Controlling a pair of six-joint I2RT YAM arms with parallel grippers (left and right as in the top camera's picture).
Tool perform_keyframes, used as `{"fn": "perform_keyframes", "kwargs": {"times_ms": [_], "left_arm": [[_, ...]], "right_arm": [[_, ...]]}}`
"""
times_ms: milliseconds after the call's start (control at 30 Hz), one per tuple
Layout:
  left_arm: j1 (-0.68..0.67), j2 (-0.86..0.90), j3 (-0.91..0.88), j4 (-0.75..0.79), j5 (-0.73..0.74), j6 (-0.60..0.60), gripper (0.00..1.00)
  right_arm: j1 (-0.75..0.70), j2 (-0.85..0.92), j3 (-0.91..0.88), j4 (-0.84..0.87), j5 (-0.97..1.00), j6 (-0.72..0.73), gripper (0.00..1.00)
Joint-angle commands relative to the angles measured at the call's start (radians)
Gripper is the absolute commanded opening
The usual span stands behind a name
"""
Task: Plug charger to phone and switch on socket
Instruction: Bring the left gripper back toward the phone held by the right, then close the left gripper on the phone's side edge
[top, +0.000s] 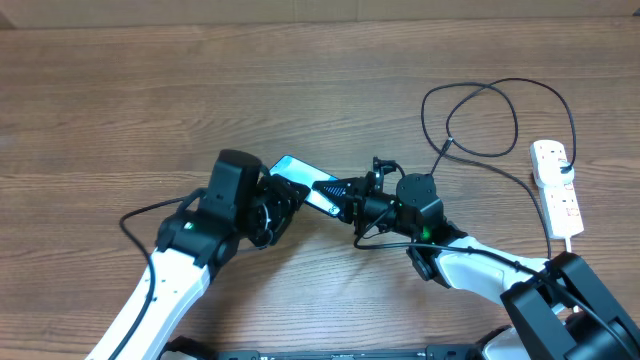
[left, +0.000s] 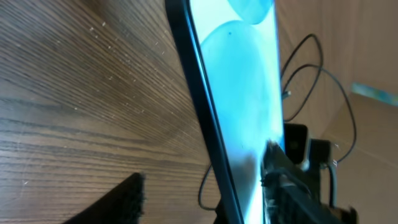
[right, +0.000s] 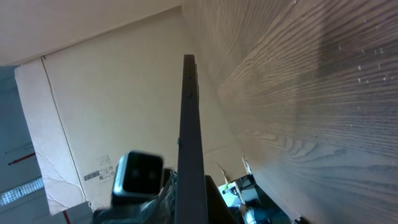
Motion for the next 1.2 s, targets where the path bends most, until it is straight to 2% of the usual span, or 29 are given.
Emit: {"fn": "perform_keyframes", "kwargs": {"times_ms": [0,267,433,600,1033,1167], "left_arm": [[-0.006,0.053,-0.005,0.026,0.037,-0.026,0.51],[0.023,0.069,-0.005,0.131,0.016,-0.026,0.5],[0.029,0.069,-0.005,0.136,-0.022,-0.038,0.51],[0.029,0.069,-0.005,0.137,-0.044,-0.101,0.5],[0.028,0.069,-0.005,0.147,-0.053,-0.203,0.33],[0.028,0.069,-0.005,0.147,-0.055,-0.241,0.31]], "right_arm": [[0.004,-0.018,0.02,0.017,0.001,0.008,0.04],[0.004,-0.018,0.02,0.016,-0.009,0.008,0.04],[0.004,-0.018,0.02,0.016,-0.009,0.009,0.04],[0.004,-0.018,0.02,0.016,-0.025,0.09,0.04],[0.004,-0.018,0.02,0.016,-0.09,0.292,0.04],[0.004,-0.018,0.02,0.016,-0.093,0.341,0.04]]}}
